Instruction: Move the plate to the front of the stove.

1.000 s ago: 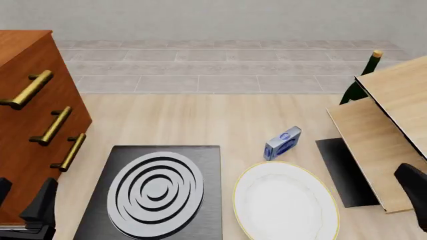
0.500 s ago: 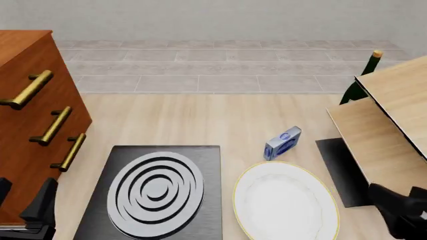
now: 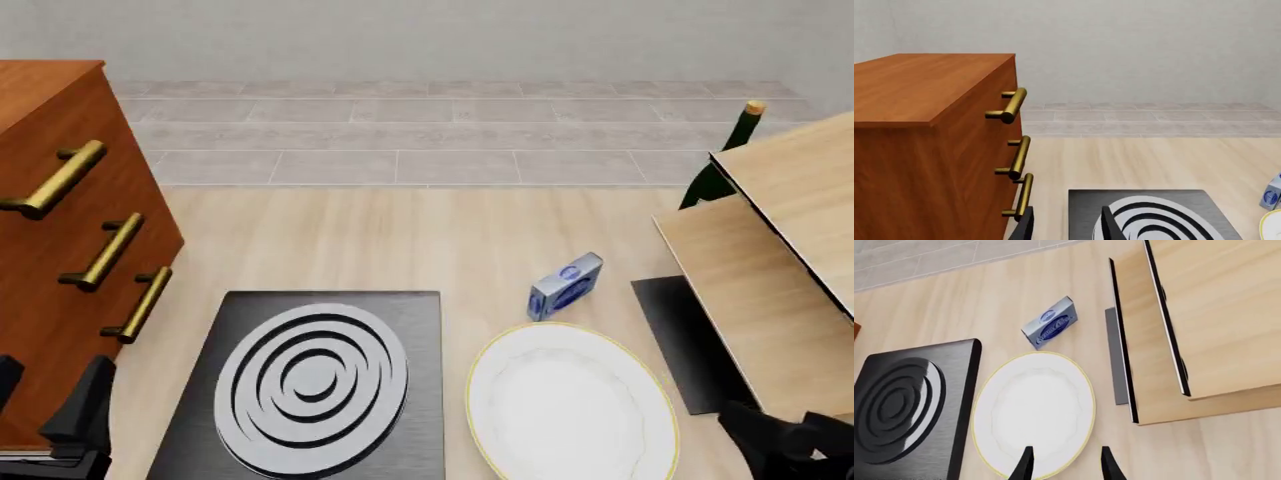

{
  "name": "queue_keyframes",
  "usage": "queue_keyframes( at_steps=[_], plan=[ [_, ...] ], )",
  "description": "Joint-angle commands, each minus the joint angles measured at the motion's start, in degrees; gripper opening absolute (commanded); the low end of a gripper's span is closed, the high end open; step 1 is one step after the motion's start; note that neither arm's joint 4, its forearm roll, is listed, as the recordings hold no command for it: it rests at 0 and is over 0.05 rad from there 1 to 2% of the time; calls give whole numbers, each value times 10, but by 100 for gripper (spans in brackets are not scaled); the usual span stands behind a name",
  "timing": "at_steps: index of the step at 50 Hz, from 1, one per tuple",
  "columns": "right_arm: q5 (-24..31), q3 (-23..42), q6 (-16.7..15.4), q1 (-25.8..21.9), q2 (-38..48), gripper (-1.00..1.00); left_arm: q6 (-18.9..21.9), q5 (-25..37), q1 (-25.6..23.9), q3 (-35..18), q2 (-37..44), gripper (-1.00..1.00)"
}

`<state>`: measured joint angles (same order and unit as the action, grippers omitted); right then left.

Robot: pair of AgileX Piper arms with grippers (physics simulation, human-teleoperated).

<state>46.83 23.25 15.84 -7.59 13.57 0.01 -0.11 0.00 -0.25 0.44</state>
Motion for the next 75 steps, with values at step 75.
queue_keyframes(
  at_steps=[75],
  plan=[
    [-390,-198,33,33,354,100,0,0,0,0,0,100]
  ],
)
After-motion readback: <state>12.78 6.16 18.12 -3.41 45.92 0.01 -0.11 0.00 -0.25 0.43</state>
